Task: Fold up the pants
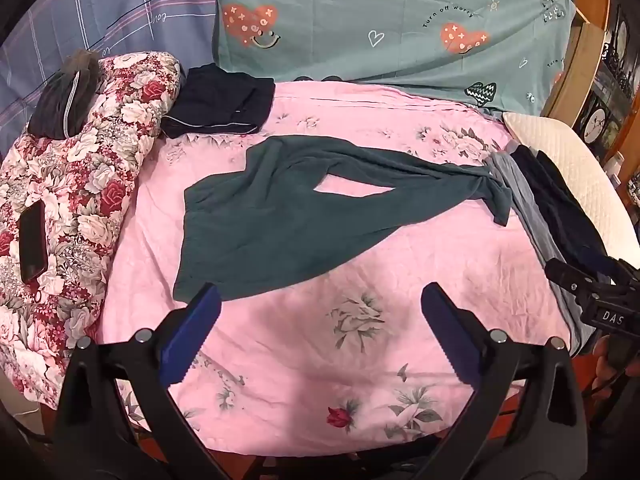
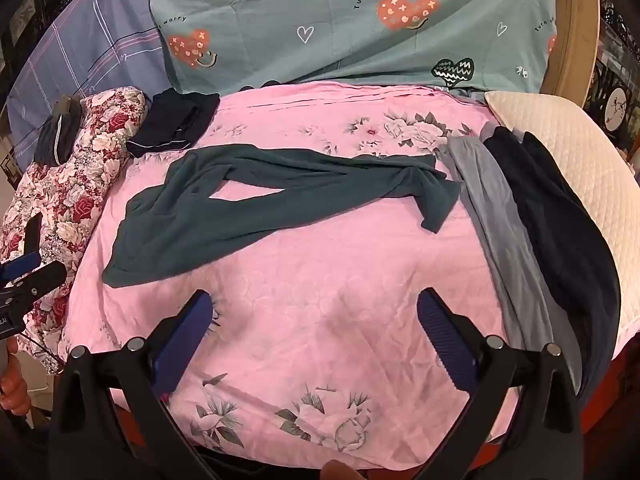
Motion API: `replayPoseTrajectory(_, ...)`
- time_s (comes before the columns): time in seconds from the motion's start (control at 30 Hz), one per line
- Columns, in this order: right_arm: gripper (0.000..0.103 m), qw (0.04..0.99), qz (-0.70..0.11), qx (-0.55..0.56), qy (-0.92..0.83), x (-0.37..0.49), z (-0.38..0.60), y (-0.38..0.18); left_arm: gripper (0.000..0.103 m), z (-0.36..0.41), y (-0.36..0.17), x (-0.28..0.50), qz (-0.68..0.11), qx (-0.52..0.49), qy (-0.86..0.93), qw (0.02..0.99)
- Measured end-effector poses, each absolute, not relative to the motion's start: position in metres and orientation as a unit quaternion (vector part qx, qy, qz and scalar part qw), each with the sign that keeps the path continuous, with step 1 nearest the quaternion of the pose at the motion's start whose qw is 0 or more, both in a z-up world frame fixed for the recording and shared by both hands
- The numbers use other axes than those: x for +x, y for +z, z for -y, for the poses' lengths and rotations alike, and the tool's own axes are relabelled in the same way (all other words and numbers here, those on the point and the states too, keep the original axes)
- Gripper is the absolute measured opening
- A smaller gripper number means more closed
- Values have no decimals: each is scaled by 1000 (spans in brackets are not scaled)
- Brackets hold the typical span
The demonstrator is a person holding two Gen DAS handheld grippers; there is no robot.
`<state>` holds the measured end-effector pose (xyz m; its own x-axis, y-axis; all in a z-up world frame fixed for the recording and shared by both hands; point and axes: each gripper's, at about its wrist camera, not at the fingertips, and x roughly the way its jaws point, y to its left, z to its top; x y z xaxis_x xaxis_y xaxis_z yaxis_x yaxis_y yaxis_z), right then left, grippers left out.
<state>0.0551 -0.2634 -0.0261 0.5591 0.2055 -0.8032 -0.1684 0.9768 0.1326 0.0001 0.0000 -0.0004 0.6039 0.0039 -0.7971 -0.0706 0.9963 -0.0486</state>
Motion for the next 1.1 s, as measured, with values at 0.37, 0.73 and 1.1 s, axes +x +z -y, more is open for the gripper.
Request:
replayPoseTrajectory(0.37,102,882,-460,20,105,62,260,-31,101,-7,-6,5,-445,-54,23,893)
replayPoseTrajectory(0.73,102,880,-460,12,113,70,257,-28,101,-9,-3,10,-441,-56,26,895)
replayPoseTrajectory(1.1,102,879,-461,8,121,77,255,-28,101,-10,-3,12,-441,-59,34,895)
